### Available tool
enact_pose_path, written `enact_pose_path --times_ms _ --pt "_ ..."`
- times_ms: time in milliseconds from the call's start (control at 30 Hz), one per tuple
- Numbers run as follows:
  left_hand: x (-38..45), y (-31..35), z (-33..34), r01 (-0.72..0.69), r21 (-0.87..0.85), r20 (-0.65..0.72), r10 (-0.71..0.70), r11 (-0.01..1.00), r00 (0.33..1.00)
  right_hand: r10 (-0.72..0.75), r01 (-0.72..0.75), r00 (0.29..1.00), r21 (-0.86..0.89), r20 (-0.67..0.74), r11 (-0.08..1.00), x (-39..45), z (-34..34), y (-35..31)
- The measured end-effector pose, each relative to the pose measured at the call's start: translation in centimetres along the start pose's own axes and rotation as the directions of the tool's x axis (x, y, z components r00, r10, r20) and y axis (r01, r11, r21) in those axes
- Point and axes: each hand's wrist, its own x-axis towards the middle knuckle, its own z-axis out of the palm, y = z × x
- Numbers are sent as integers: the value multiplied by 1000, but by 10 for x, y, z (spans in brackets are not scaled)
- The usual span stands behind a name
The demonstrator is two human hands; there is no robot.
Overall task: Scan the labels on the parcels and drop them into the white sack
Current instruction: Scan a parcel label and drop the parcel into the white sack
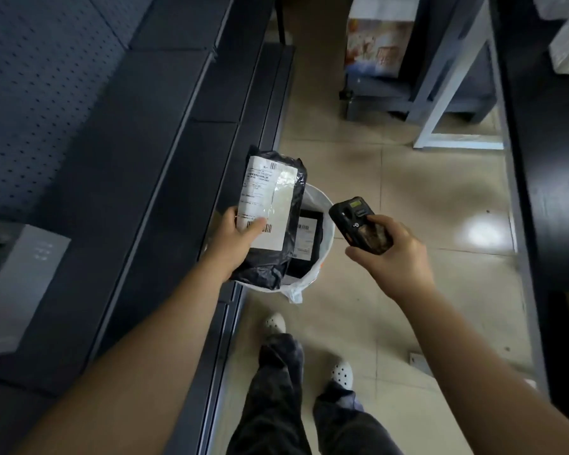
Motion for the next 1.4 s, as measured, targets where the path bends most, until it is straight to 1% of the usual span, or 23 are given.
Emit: enact_pose_path --times_ms 133,300,467,633,733,833,967,1000,1033,1067,1133,1200,1267,1333,1400 --pt "49 -15 1 57 -22 71 -56 998 996 54 -54 999 -19 -10 998 23 25 6" --pt "102 -46 -2 140 7 163 -140 990 977 117 -117 993 -40 -12 992 40 64 12" --pt "144 -86 -2 156 136 261 -188 978 947 176 -176 984 -41 -5 984 53 106 19" --pt "167 -116 2 51 261 304 -132 964 943 223 -223 975 -42 -25 974 59 133 29" --pt "171 -135 6 -93 401 386 -76 911 919 257 -258 966 -52 -29 965 59 143 34" --pt "171 -156 12 -284 566 468 -19 774 884 274 -275 962 -63 -22 959 58 150 41" --pt "166 -176 29 -487 675 609 -46 554 792 273 -270 962 -93 16 958 59 157 54" --pt "164 -181 33 -519 689 632 -69 506 772 270 -267 963 -96 22 959 60 158 57" --pt "163 -186 37 -534 696 648 -99 480 755 268 -264 963 -99 26 959 61 159 60" --pt "161 -191 40 -536 697 659 -131 477 741 267 -262 963 -102 32 960 63 161 63" --pt "160 -199 45 -511 687 666 -166 516 728 260 -254 964 -103 47 962 67 164 67" --pt "159 -202 49 -471 675 654 -164 568 738 247 -240 967 -111 58 965 72 167 70" --pt "157 -205 53 -452 667 641 -149 592 753 238 -227 969 -125 73 966 75 170 72" --pt "156 -211 58 -446 693 630 -174 567 757 217 -202 972 -150 90 968 78 173 74" --pt "157 -220 62 -435 734 612 -231 522 756 203 -184 974 -170 104 968 80 176 77"
